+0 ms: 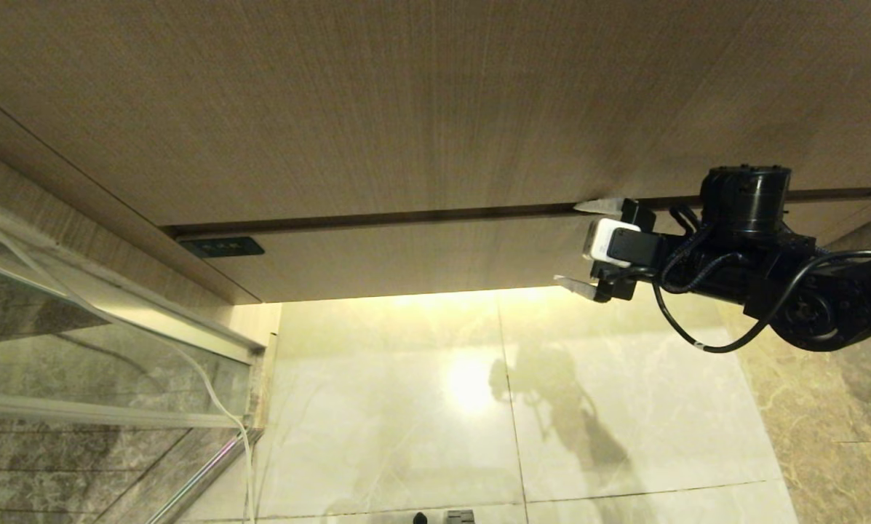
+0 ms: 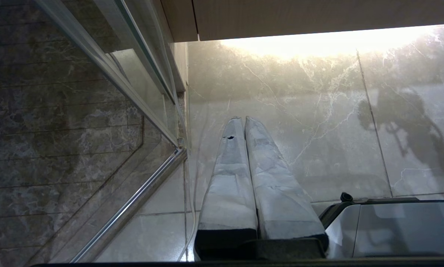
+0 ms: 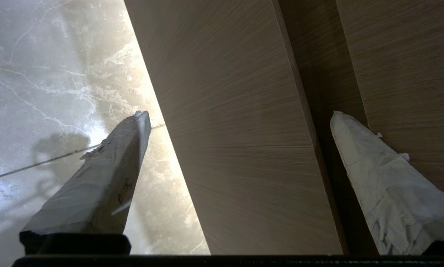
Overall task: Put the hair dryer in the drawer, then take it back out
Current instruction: Pull open the drawer
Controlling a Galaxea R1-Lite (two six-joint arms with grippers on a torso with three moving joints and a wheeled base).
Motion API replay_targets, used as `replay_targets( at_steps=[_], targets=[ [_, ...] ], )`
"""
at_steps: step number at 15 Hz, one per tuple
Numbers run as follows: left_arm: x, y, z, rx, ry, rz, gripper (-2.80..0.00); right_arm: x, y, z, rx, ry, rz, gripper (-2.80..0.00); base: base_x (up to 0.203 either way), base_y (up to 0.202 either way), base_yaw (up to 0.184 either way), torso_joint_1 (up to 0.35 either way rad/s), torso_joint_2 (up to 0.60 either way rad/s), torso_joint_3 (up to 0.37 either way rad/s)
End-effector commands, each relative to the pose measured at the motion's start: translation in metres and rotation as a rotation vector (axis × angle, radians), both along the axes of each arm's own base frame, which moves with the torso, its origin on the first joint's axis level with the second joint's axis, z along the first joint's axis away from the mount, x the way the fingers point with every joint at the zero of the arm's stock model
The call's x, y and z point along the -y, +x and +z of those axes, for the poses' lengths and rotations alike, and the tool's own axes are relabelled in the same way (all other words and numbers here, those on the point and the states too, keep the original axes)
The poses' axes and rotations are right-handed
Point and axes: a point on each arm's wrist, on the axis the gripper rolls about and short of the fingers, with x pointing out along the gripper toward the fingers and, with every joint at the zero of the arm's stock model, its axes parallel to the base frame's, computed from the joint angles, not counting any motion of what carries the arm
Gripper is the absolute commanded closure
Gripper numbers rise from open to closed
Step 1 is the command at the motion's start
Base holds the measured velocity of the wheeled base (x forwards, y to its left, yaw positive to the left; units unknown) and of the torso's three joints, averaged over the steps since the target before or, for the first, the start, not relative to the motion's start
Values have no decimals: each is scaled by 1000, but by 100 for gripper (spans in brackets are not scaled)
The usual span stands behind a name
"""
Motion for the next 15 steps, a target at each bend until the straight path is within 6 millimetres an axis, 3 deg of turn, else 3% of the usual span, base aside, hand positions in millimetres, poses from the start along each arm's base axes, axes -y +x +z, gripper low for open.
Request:
replay_targets(
  at_steps=[1,9,15],
  targets=[
    [0,0,0,0,0,0,0,0,2,-1,10,-3,2,-280,0,0,0,0,0,0],
    [0,0,0,-1,0,0,0,-2,17,-8,2,-4,-7,-280,0,0,0,0,0,0],
    [0,0,0,-1,0,0,0,5,24,-26,-83,-26,-29,-280,0,0,0,0,0,0]
  ],
)
